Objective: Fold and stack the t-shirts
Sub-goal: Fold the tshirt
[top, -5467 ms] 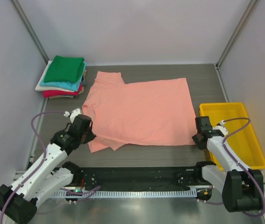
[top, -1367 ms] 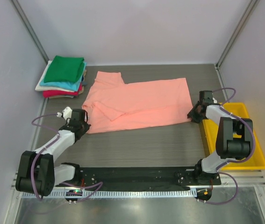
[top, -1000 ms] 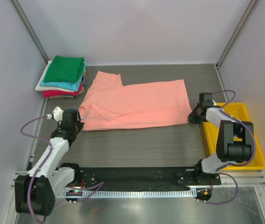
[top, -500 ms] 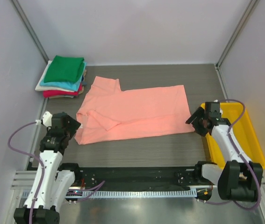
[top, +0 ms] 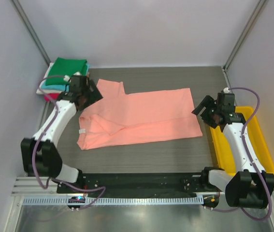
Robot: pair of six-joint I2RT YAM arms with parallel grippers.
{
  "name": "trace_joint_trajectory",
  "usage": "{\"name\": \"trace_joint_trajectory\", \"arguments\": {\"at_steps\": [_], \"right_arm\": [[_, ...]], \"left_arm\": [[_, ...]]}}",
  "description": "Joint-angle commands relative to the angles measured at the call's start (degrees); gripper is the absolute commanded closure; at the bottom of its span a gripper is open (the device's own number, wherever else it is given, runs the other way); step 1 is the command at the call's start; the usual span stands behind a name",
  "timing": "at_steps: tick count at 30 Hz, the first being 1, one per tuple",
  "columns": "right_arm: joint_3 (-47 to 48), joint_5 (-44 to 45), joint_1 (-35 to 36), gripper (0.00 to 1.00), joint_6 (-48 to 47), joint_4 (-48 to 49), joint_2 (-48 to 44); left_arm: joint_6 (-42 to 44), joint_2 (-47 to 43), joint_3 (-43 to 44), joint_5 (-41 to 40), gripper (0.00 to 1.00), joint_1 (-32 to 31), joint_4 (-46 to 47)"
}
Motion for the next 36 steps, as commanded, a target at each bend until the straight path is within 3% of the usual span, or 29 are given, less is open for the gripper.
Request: {"name": "trace_joint_trajectory", "arguments": {"at_steps": [1, 10, 16, 26, 36], "right_arm": [[2.15, -2.72, 0.49, 0.19, -3.37, 0.06, -0.62], [-0.22, -10.98, 0.66, 0.19, -3.38, -0.38, -7.65], [1.27, -12.92, 0.75, 0.19, -5.65, -2.74, -12.4], [1.45, -14.15, 0.84, 0.19, -5.13, -3.02, -11.97], [1.97, -13.62, 0.93, 0.19, -5.4, -0.99, -7.31]], "left_arm": [[7.3, 10.37, 11.45, -0.11, 0.14, -3.45, 3.82], [18.38, 49.54, 51.24, -3.63, 0.15, -1.61, -4.17], [22.43, 65.65, 68.92, -5.12, 0.16, -0.91, -3.91], [21.48, 73.76, 76.86, -6.17, 0.2, -0.38, -2.59], [15.49, 78.15, 80.99, 5.25, 0.24, 1.73, -5.48]]}}
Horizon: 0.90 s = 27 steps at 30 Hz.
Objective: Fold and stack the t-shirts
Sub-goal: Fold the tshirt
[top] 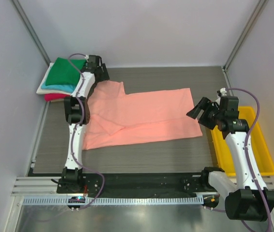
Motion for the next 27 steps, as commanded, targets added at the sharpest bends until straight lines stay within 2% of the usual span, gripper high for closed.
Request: {"name": "trace_joint_trajectory", "arguments": {"at_steps": [1, 4, 5, 7, 10, 13, 14, 17, 18, 23, 27], "right_arm": [[2.32, -0.82, 0.3, 0.19, -0.85, 1.98, 0.61], [2.59, -0.73, 0.3, 0.19, -0.85, 1.98, 1.05], [2.59, -0.64, 0.3, 0.19, -0.76, 2.07, 1.13], [2.59, -0.64, 0.3, 0.19, -0.85, 2.24, 1.4], [2.41, -0.55, 0.38, 0.19, -0.68, 2.42, 2.01], [1.89, -0.2, 0.3, 0.19, -0.67, 2.77, 2.01], [1.71, 0.15, 0.38, 0.19, -0.76, 2.86, 1.93], [0.92, 3.13, 0.38, 0.19, -1.64, 3.39, 2.62], [1.09, 4.1, 0.47, 0.19, -1.64, 3.56, 3.15], [3.37, 7.09, 0.56, 0.2, 0.81, 7.33, 12.44], [11.34, 11.13, 0.73, 0.22, 1.52, 11.38, 22.73]], "left_arm": [[-2.35, 2.16, 1.92, 4.4, 0.25, 0.2, -2.16], [-2.26, 3.65, 0.69, 7.03, 0.31, 0.02, -2.87], [-2.43, 4.35, 2.95, 7.21, 0.43, 0.2, -5.04], [-2.35, 3.93, 2.01, 6.95, 0.48, 0.11, -4.28], [-2.26, 2.34, -1.25, 6.86, 0.63, 0.02, -1.99], [-1.47, 2.69, -0.81, 8.26, 0.72, -0.15, -1.55], [-0.77, 2.6, -0.64, 8.53, 0.81, -0.33, -1.29], [0.46, 1.55, -0.81, 8.53, 0.97, -0.85, -1.2], [0.38, -0.02, -1.33, 8.36, 1.0, -0.94, -1.2], [-0.5, -8.28, -4.41, 7.74, 1.0, -1.12, -1.2], [0.37, -15.84, -9.94, 7.83, 1.0, -1.12, -0.32]]}}
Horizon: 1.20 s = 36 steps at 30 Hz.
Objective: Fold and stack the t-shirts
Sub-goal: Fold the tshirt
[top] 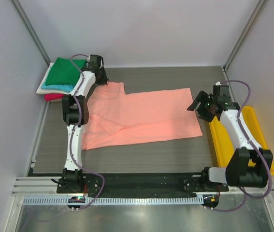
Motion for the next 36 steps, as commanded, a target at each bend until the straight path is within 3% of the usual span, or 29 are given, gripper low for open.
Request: {"name": "trace_joint_trajectory", "arguments": {"at_steps": [1, 6, 12, 16, 19, 27, 36], "right_arm": [[8.92, 5.54, 0.36, 0.23, 0.87, 7.1, 7.73], [24.1, 8.44, 0.36, 0.3, 0.78, 8.42, 26.78], [38.7, 14.75, 0.8, 0.3, -0.97, 7.29, 40.08], [45.58, 16.62, 0.71, 0.31, -2.12, 5.96, 49.3], [48.75, 16.19, 0.89, 0.31, -2.56, 5.96, 53.88], [54.72, 16.63, 2.29, 0.32, -3.61, 5.87, 61.09], [53.33, 18.99, 6.25, 0.39, -4.5, 5.96, 63.22]], "left_arm": [[1.12, -10.88, -2.67, 1.25, 1.0, -0.18, 0.38], [-2.04, -13.01, -2.86, 3.53, 1.0, -0.27, -3.3], [-3.27, -14.94, -2.68, -0.24, 1.0, -0.88, -13.23], [-4.95, -19.15, -8.89, 0.89, 1.0, -1.41, -14.31], [-4.07, -22.48, -13.73, 2.31, 1.0, -2.2, -12.46], [-4.68, -23.99, -13.66, 3.97, 1.0, -2.64, -13.77], [-3.72, -24.52, -14.1, 2.74, 1.0, -2.64, -14.39]]}}
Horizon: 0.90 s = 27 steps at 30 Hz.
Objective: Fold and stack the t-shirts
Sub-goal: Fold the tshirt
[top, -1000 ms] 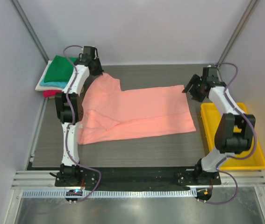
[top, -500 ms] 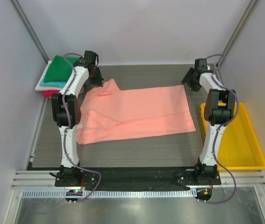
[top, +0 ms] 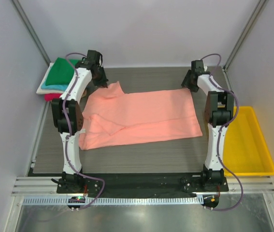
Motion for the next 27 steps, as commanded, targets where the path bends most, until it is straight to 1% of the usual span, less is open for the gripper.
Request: {"name": "trace_joint_trajectory", "arguments": {"at_steps": [1, 4, 5, 7, 8, 10, 11, 12, 16, 19, 25, 27], "right_arm": [[-0.88, 1.6, 1.77, 0.44, -0.67, -0.53, 1.25], [-0.27, 2.3, 1.77, 0.55, -1.46, -0.62, 1.51], [-0.27, 2.56, 1.77, 0.61, -1.37, -0.53, 1.6], [0.08, 2.83, 1.77, 0.69, -1.72, -0.53, 1.6], [0.26, 2.74, 1.77, 0.77, -1.9, -0.62, 1.77], [0.35, 2.83, 1.77, 0.88, -1.99, -0.71, 1.78], [0.0, 2.92, 1.77, 0.96, -1.9, -0.71, 1.43], [-0.18, 2.92, 1.77, 0.99, -1.9, -0.71, 1.08], [-1.23, 2.39, 1.77, 0.99, -2.51, -1.23, -2.08], [-2.72, 2.13, 1.77, 0.99, -3.22, -2.11, -6.21], [-9.04, 0.19, 1.86, 0.99, -3.4, -2.11, -14.21], [-12.12, -0.24, 1.86, 0.99, -3.22, -2.11, -17.19]], "left_arm": [[0.96, -3.54, -0.14, 0.06, 1.0, 0.07, -0.77], [0.96, -3.45, -0.23, 0.23, 1.0, 0.07, -0.94], [1.05, -3.36, -0.23, 0.23, 1.0, 0.07, -0.94], [1.22, -3.19, -0.23, 0.06, 1.0, 0.07, -0.95], [1.23, -3.1, -0.23, 0.05, 1.0, 0.16, -1.03], [1.49, -3.01, -0.14, -0.47, 1.0, 0.07, -1.12], [1.58, -3.1, -0.23, -0.65, 1.0, 0.07, -1.21], [1.75, -3.19, -0.23, -1.17, 1.0, 0.07, -1.3], [2.37, -4.94, 0.3, -2.66, 1.0, 0.07, -2.96], [2.11, -8.01, -1.89, -3.72, 1.0, 0.07, -3.14], [1.84, -14.16, -9.88, -3.64, 1.0, 0.07, -2.44], [1.67, -17.5, -14.09, -5.66, 1.0, 0.07, -1.56]]}}
